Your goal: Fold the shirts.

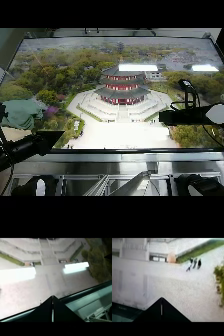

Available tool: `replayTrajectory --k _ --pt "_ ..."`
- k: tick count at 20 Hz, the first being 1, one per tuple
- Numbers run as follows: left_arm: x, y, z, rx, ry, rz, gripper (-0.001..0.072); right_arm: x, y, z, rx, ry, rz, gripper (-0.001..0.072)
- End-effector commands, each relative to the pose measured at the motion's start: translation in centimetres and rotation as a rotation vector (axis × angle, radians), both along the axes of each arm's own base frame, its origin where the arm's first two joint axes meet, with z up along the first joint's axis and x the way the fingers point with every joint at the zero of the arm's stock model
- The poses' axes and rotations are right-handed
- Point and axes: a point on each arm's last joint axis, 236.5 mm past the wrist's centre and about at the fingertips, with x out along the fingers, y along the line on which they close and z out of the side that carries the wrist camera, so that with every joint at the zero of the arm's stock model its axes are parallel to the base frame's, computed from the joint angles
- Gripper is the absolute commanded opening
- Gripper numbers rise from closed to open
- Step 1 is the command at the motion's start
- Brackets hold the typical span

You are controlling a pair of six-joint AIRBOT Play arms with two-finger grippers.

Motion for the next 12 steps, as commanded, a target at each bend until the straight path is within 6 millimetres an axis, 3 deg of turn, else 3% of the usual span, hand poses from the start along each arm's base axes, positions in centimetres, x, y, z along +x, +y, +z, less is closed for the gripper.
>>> replayTrajectory --k 1,6,7,9,10,11,12 --pt "0.0 0.0 0.0 0.001 0.000 0.003 0.0011 0.0 0.0 0.0 0.000 0.001 0.001 0.0024" --pt "0.4 0.4 0.2 0.011 -0.014 0.019 0.0011 0.0 0.0 0.0 0.000 0.000 0.001 0.0024" --pt "1.1 1.4 0.4 0.052 -0.022 0.056 0.0011 0.0 0.0 0.0 0.000 0.000 0.001 0.0024" --pt "3.1 5.6 1.0 0.209 0.001 0.159 0.0035 0.0 0.0 0.0 0.000 0.001 0.001 0.0024" --pt "4.0 8.2 1.6 0.316 0.020 0.205 0.0260 0.0 0.0 0.0 0.000 0.000 0.001 0.0024" --pt "5.1 10.9 2.3 0.407 0.041 0.254 0.0377 0.0 0.0 0.0 0.000 0.001 0.001 0.0024" --pt "6.2 13.8 3.1 0.501 0.060 0.301 0.0560 0.0 0.0 0.0 0.000 0.000 0.001 0.0024"
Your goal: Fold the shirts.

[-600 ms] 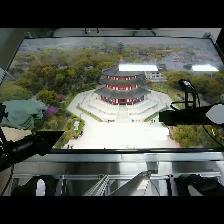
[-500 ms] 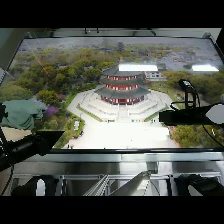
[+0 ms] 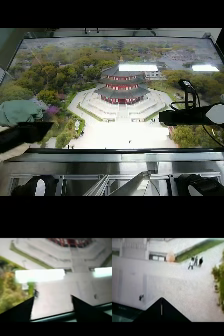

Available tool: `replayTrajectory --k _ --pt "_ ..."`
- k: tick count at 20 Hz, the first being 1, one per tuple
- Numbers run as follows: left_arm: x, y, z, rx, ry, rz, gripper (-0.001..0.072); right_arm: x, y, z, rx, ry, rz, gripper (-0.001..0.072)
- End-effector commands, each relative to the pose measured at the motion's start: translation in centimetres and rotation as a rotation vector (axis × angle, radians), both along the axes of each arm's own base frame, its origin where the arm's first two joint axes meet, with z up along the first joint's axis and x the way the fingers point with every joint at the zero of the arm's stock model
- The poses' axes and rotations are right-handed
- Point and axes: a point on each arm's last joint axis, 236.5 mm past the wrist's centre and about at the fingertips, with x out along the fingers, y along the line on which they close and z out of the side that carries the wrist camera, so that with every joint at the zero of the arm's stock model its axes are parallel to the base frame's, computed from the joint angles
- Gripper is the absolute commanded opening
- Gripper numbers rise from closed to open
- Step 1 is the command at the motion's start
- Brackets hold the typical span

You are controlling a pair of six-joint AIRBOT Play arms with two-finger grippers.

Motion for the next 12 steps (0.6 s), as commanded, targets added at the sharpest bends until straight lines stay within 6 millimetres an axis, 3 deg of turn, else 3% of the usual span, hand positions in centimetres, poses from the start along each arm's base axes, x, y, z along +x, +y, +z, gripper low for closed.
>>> replayTrajectory --k 1,4,6,8,12 --pt "3.8 10.3 2.1 0.321 0.067 0.224 0.0720 0.0 0.0 0.0 0.000 0.000 0.001 0.0024" --pt "7.4 18.3 2.6 0.532 0.135 0.357 0.0720 0.0 0.0 0.0 0.000 0.001 0.000 0.0024" --pt "9.0 22.4 0.8 0.561 0.220 0.413 0.0720 0.0 0.0 0.0 0.000 0.001 0.000 0.0024" --pt "9.8 25.9 -2.4 0.507 0.323 0.467 0.0720 0.0 0.0 0.0 0.000 0.001 0.000 0.0024" --pt "10.4 30.2 -9.8 0.395 0.488 0.482 0.0707 0.0 0.0 0.0 0.000 0.001 0.000 0.0024"
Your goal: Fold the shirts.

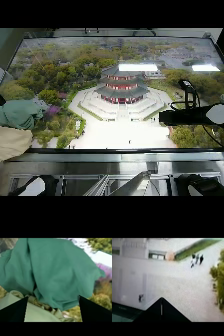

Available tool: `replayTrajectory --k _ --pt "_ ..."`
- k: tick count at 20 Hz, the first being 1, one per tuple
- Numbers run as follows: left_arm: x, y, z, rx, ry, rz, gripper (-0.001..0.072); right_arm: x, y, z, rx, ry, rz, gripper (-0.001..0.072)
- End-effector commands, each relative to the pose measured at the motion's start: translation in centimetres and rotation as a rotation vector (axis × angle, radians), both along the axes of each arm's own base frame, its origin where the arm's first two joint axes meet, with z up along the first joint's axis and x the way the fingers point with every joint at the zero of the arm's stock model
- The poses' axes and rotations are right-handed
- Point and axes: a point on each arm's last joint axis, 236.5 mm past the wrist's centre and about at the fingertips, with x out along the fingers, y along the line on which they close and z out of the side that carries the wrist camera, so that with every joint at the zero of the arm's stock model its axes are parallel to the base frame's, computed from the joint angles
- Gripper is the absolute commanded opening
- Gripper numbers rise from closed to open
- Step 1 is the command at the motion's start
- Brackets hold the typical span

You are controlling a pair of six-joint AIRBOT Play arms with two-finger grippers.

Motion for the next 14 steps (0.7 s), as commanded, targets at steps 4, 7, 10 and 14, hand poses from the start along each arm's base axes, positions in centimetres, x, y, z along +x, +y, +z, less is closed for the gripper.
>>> replayTrajectory --k 4,7,10,14 --pt "1.6 4.8 -10.0 -0.149 0.135 0.047 0.0707 0.0 0.0 0.0 0.000 0.001 0.001 0.0024" --pt "2.3 3.3 -13.2 -0.238 0.203 0.021 0.0663 0.0 0.0 0.0 0.000 0.000 0.001 0.0024" --pt "4.1 -0.7 -13.6 -0.347 0.241 -0.124 0.0014 0.0 0.0 0.0 0.000 0.000 0.001 0.0024" --pt "10.8 -8.3 -3.9 -0.463 -0.003 -0.321 0.0014 0.0 0.0 0.0 0.000 0.000 0.001 0.0024"
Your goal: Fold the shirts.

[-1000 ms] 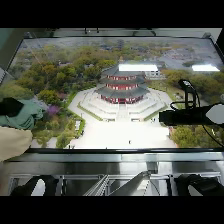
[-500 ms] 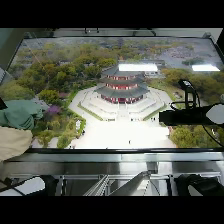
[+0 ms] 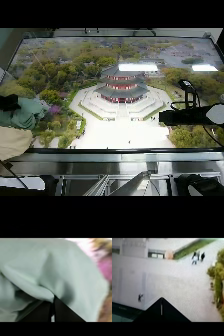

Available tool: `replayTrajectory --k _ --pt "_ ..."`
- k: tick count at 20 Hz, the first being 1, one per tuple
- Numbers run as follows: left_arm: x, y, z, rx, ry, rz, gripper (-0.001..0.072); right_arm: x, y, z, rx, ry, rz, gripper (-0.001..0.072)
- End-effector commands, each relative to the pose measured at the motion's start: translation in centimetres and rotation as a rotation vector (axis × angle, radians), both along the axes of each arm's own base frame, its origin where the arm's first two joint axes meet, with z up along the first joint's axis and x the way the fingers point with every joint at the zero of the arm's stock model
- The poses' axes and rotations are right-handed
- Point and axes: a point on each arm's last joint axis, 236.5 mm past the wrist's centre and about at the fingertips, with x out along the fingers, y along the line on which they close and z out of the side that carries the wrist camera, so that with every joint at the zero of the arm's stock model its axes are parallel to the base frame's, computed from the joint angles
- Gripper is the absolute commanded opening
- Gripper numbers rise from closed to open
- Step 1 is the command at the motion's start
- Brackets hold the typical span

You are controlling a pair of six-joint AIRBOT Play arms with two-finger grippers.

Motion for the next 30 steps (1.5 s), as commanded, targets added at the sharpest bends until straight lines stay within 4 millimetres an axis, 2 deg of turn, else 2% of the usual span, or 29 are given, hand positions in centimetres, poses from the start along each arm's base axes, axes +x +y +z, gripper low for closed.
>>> replayTrajectory --k 1,3,4,5,7,8,9,10,12,15,17,18,20,23,26,27,28,29,30 --pt "5.3 -8.8 10.2 -0.176 -0.258 -0.187 0.0015 0.0 0.0 0.0 0.000 0.001 0.001 0.0024" --pt "6.9 -15.3 19.7 -0.266 -0.479 -0.307 0.0015 0.0 0.0 0.0 0.000 0.000 0.000 0.0024" --pt "6.8 -18.8 24.2 -0.318 -0.585 -0.373 0.0015 0.0 0.0 0.0 0.000 0.001 0.000 0.0024" --pt "6.0 -22.7 29.1 -0.379 -0.698 -0.453 0.0016 0.0 0.0 0.0 0.000 0.000 0.000 0.0024" --pt "3.0 -29.7 37.1 -0.490 -0.881 -0.612 0.0017 0.0 0.0 0.0 0.000 0.001 0.000 0.0024" --pt "1.5 -32.2 39.7 -0.515 -0.937 -0.674 0.0017 0.0 0.0 0.0 0.000 0.001 0.000 0.0024" --pt "0.1 -34.4 41.2 -0.526 -0.963 -0.738 0.0017 0.0 0.0 0.0 0.001 0.001 0.000 0.0024" --pt "-0.9 -36.1 41.3 -0.533 -0.944 -0.774 0.0017 0.0 0.0 0.0 0.000 0.001 0.001 0.0024" --pt "-0.8 -37.7 38.6 -0.534 -0.832 -0.751 0.0017 0.0 0.0 0.0 0.001 0.000 0.000 0.0024" --pt "0.1 -39.5 31.1 -0.505 -0.648 -0.730 0.0012 0.0 0.0 0.0 0.001 0.000 0.000 0.0024" --pt "0.5 -39.6 26.2 -0.449 -0.546 -0.715 0.0014 -0.1 0.0 0.0 0.001 0.001 0.001 0.0024" --pt "0.3 -39.4 23.9 -0.420 -0.493 -0.716 0.0096 -0.1 0.0 0.0 0.000 0.001 0.001 0.0024" --pt "-0.6 -38.5 19.7 -0.370 -0.377 -0.718 0.0719 0.0 0.0 0.0 0.000 0.000 0.001 0.0024" --pt "-2.3 -36.1 16.2 -0.378 -0.222 -0.677 0.0716 0.0 0.0 0.0 0.001 0.001 0.000 0.0026" --pt "-5.8 -33.5 12.2 -0.429 -0.025 -0.618 0.0716 0.0 0.0 0.0 0.001 0.001 0.000 0.0034" --pt "-7.1 -33.0 10.8 -0.443 0.021 -0.593 0.0717 0.1 0.1 -0.2 0.002 0.002 -0.002 0.0102" --pt "-8.5 -32.6 9.3 -0.455 0.060 -0.560 0.0717 0.5 0.3 -0.5 0.011 0.008 -0.009 0.0358" --pt "-9.9 -32.4 7.7 -0.463 0.091 -0.528 0.0716 0.9 0.7 -1.0 0.029 0.015 -0.011 0.0424" --pt "-11.2 -32.4 6.3 -0.468 0.116 -0.501 0.0716 1.3 1.6 -1.6 0.060 0.024 0.004 0.0425"
